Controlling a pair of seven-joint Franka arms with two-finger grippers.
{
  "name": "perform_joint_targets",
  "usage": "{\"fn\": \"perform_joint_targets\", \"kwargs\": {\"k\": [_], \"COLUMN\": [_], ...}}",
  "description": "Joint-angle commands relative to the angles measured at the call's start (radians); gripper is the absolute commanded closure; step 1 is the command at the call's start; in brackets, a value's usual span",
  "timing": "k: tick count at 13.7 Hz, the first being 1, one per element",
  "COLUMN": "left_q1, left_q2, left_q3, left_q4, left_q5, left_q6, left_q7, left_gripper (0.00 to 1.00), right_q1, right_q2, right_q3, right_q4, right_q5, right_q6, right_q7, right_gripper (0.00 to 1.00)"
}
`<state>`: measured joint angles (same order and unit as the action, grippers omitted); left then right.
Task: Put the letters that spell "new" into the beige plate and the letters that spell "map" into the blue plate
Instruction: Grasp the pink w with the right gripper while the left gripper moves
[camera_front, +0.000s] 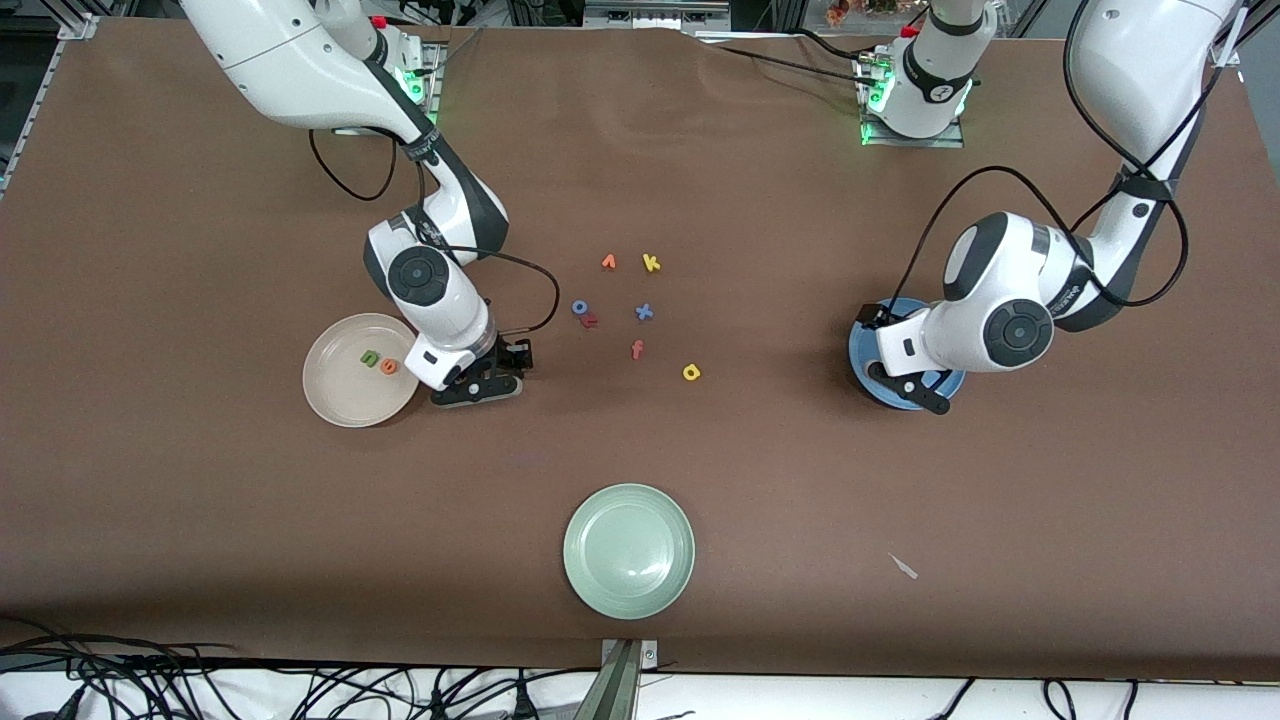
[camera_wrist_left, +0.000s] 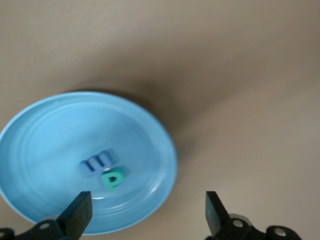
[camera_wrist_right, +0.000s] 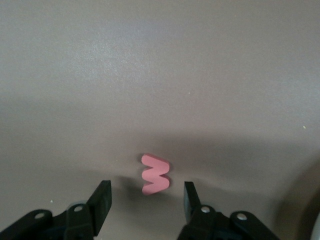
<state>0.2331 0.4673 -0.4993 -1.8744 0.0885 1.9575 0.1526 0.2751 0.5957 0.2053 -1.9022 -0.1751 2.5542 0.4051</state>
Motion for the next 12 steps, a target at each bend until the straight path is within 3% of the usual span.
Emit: {"fn": "perform_joint_targets", "kwargs": {"k": [1,4,8,12], "left_q1": [-0.061,-0.168,-0.225,-0.334], "left_q2": [0.005,0.030,0.088,0.177], "left_q3": [0.002,0.004,0.002,0.024], "left_q4": [0.032,0.044,0.121,0.231], "left_q5": [-0.097,-0.118,-0.124,-0.080], "left_q6": [0.018,0.118,0.126,0.156], "left_q7": [-0.092,-0.380,-0.664,-0.749], "left_gripper": [0.00,0.00,0.00,0.00], "right_q1": [0.009,0.010,0.009,0.006], "right_q2": [0.051,0.058,0.058,0.056], "right_q3": [0.000,-0.001,-0.007,-0.007], "right_q4": [0.031,0.031,0.031,0.031], "right_q5": [-0.014,-0.030,-0.061,-0.063], "right_q6": [0.046,0.054,0.054,0.052], "right_q7": [0.000,0.000,-0.002,-0.003], "right_gripper": [0.33,0.38,0.50,0.83]}}
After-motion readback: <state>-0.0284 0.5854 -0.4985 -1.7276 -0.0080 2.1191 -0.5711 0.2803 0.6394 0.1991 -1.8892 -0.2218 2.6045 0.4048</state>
